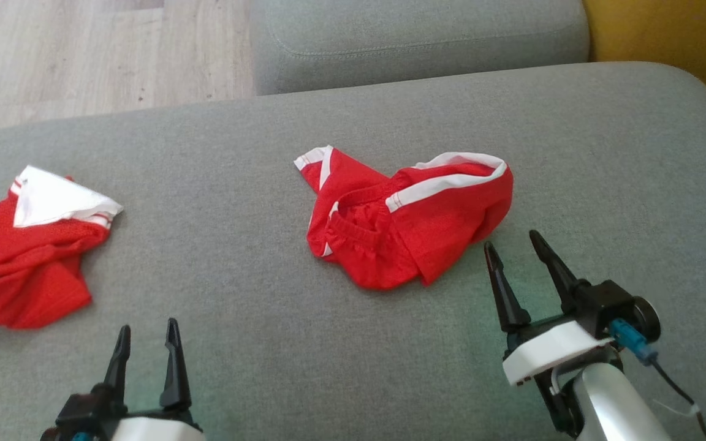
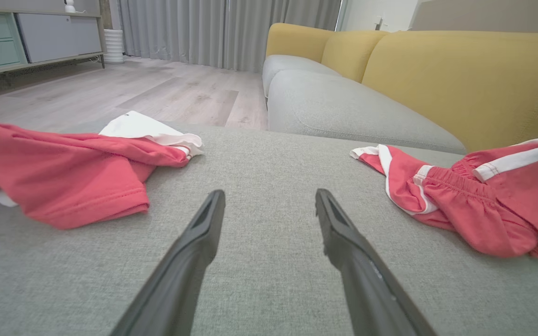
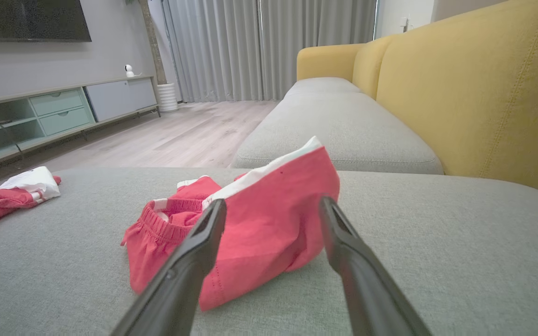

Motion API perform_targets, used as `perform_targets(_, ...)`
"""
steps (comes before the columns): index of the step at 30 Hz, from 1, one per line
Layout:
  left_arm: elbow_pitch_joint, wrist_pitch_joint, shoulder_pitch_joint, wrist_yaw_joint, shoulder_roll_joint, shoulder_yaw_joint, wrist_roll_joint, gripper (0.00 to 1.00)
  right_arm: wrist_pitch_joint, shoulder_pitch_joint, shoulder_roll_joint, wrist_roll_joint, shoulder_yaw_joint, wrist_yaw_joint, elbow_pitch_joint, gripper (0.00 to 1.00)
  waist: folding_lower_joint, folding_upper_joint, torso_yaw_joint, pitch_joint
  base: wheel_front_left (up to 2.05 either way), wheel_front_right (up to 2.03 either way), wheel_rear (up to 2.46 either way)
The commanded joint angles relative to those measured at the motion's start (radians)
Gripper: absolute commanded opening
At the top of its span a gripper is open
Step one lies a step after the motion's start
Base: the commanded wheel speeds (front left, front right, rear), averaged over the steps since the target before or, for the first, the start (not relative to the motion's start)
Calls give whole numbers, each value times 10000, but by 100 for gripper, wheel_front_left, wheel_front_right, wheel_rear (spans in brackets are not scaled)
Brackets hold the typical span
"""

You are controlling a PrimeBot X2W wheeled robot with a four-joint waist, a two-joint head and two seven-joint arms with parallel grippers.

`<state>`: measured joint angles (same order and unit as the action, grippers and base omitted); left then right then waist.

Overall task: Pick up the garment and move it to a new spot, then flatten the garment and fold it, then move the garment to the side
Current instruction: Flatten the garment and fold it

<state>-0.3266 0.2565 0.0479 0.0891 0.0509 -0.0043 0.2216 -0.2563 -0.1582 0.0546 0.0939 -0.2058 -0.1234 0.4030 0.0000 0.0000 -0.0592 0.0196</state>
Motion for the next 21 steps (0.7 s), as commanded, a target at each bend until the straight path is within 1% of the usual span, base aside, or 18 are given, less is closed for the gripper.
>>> perform_targets(1,316,53,-440,15,-1,237,-26,100,-55,-202,-43,-79,-175,-73,-264,100,0,0,-38,40,0,0,0)
perform_targets(6,303,53,-734,24,-4,126,94,100,-55,-297,-43,-73,-260,-73,-256,100,0,0,-116,230,0,0,0)
perform_targets(10,347,53,-990,0,-5,-163,227,100,-55,-574,-43,-41,-610,-73,-218,100,0,0,52,489,0,0,0)
perform_targets(15,332,53,-1129,16,-6,-457,332,100,-55,-1525,-43,62,-1287,-73,58,100,0,0,519,817,0,0,0)
perform_targets(18,243,53,-1157,38,-6,-531,332,100,-55,-2283,-43,14,-1503,-73,440,100,0,0,838,980,0,0,0)
perform_targets(19,243,53,-1157,38,-6,-531,332,100,-55,-2283,-43,14,-1503,-73,440,100,0,0,838,980,0,0,0)
perform_targets(21,167,53,-1168,66,-6,-629,364,100,-55,-2928,-43,-193,-1550,-73,1136,100,0,0,1137,1121,0,0,0)
